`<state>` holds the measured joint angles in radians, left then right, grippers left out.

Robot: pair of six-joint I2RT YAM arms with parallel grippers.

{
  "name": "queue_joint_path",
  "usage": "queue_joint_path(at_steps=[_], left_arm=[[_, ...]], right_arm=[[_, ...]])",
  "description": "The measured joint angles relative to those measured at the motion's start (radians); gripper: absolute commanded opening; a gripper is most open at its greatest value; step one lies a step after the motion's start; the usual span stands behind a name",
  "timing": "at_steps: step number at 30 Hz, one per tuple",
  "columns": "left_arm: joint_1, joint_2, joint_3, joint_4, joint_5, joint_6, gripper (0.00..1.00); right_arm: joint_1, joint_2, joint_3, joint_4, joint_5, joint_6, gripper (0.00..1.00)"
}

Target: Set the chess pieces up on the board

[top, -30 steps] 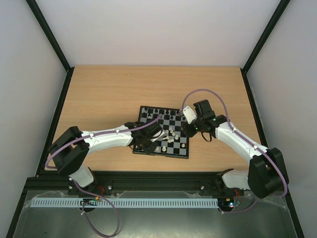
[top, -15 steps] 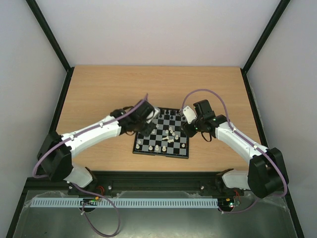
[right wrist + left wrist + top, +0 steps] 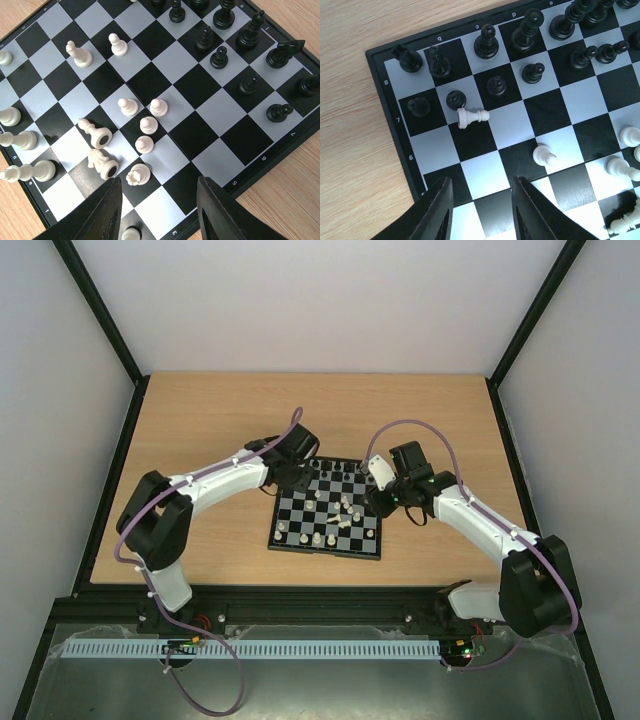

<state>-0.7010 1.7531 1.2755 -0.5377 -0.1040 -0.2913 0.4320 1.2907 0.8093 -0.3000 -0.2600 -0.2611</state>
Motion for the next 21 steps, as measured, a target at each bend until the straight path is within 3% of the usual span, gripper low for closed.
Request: queue_joint_path(at_steps=[8, 21], left_arm=[[0.000, 0.016, -0.004, 0.064, 0.018, 0.049, 0.41], [0.013, 0.080, 0.014, 0.087, 0.009, 0.027, 0.32]], right_arm=[[0.000, 0.000, 0.000, 0.000, -0.039, 0.000, 0.41], [0.000, 0.000, 0.000, 0.000, -0.075, 0.000, 0.41]])
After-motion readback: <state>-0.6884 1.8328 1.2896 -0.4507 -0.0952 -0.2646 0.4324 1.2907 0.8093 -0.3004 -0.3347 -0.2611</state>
